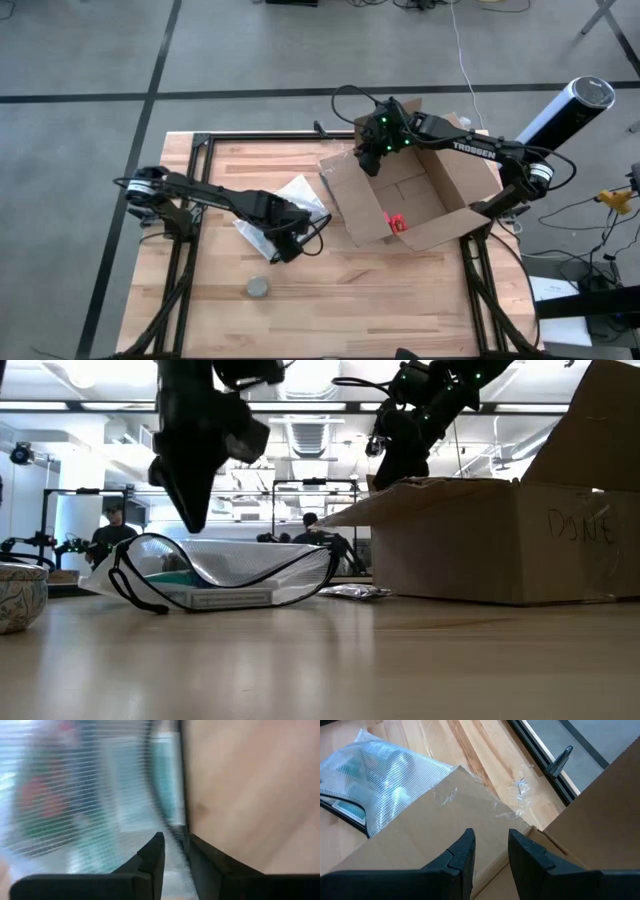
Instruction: Unpack boxes
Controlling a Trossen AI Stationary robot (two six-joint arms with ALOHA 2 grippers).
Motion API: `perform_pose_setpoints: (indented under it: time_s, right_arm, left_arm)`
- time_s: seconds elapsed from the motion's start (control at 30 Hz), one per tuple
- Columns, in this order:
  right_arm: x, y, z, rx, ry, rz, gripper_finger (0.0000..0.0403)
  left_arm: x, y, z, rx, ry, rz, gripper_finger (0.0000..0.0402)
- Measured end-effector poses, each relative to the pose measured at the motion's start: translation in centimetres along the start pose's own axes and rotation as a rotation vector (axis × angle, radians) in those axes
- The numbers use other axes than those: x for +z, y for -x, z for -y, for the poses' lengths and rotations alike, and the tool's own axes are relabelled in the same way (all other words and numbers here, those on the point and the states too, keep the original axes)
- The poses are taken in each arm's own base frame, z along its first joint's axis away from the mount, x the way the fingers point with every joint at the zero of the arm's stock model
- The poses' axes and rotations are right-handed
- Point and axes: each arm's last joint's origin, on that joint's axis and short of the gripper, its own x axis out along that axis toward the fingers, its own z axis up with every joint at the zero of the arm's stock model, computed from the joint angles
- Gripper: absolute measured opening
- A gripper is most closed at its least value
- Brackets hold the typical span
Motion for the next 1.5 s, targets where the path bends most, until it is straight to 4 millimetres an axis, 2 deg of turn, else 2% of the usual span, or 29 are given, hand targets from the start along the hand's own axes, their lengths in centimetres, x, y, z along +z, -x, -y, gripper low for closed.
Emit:
perform_pose_setpoints:
  time_s: [0.1, 0.27, 0.5, 0.63, 0.8, 0.97, 1.07, 1.17, 1.27, 1.37, 1.5]
  right_arm:
    - [0.1, 0.0, 0.0, -0.001, 0.003, 0.012, 0.0107]
    - [0.2, 0.0, 0.0, -0.001, 0.006, 0.021, 0.0119]
    - [0.4, 0.0, 0.0, -0.003, 0.012, 0.039, 0.0126]
    - [0.5, 0.0, 0.0, -0.004, 0.016, 0.047, 0.0121]
    - [0.6, 0.0, 0.0, -0.006, 0.021, 0.065, 0.0112]
    - [0.5, -0.7, 0.2, -0.005, 0.014, 0.047, 0.0108]
    - [0.3, -1.3, 0.3, -0.002, 0.003, 0.025, 0.0109]
    - [0.1, -1.8, 0.4, 0.000, -0.008, 0.002, 0.0113]
    - [-0.1, -2.2, 0.5, 0.007, -0.026, -0.009, 0.0118]
    - [-0.1, -2.5, 0.5, 0.011, -0.027, -0.018, 0.0122]
    - [-0.2, -2.7, 0.5, 0.012, -0.027, -0.023, 0.0124]
  left_arm:
    - [-0.5, 0.1, 1.0, -0.037, -0.122, 0.017, 0.0070]
    - [-1.5, -0.2, 2.1, 0.058, -0.281, 0.086, 0.0083]
    - [-2.3, -1.0, 3.3, 0.093, -0.396, 0.093, 0.0106]
    - [-2.4, -1.1, 3.4, 0.094, -0.391, 0.091, 0.0147]
    - [-2.5, -1.2, 3.4, 0.102, -0.379, 0.086, 0.0218]
    - [-2.7, -2.4, 3.2, 0.174, -0.356, 0.024, 0.0277]
    - [-2.9, -3.6, 3.0, 0.226, -0.346, -0.042, 0.0291]
    - [-3.1, -4.5, 2.8, 0.272, -0.301, -0.084, 0.0290]
    - [-3.0, -4.6, 2.6, 0.292, -0.239, -0.081, 0.0271]
    - [-3.0, -4.5, 2.6, 0.308, -0.199, -0.060, 0.0235]
    - [-3.0, -4.4, 2.5, 0.315, -0.174, -0.059, 0.0165]
